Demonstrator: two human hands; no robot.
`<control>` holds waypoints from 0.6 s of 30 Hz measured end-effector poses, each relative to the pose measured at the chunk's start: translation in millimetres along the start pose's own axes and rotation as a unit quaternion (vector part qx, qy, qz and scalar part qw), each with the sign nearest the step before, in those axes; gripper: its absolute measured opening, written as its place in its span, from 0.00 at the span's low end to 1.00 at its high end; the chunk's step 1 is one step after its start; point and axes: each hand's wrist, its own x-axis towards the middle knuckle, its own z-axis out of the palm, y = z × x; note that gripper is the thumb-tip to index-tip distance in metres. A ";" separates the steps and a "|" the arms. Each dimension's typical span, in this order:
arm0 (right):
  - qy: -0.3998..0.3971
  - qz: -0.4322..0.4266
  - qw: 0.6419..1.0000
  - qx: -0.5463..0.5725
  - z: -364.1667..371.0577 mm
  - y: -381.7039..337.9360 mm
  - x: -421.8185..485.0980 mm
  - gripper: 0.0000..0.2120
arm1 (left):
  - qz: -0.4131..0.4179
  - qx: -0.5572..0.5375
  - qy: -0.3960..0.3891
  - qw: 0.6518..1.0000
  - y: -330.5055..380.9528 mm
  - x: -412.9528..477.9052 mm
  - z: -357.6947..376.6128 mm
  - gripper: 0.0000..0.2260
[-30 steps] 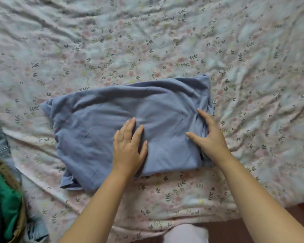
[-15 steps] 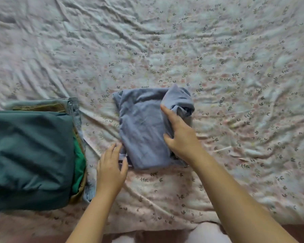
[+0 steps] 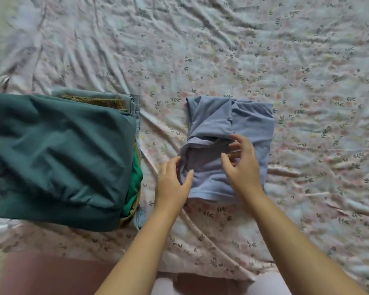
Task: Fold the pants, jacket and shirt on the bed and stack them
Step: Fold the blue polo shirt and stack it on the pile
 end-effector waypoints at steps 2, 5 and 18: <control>0.022 0.073 0.997 0.002 -4.9 -0.8 13.5 0.29 | -0.037 0.021 0.021 0.999 3.9 6.3 7.3 0.26; 0.026 0.146 0.989 0.021 1.2 -9.2 41.6 0.35 | -0.084 0.012 0.028 0.996 6.9 17.4 10.5 0.24; -0.034 0.004 0.998 0.044 3.5 -34.7 78.6 0.22 | -0.132 -0.163 -0.015 0.978 0.1 37.7 2.4 0.12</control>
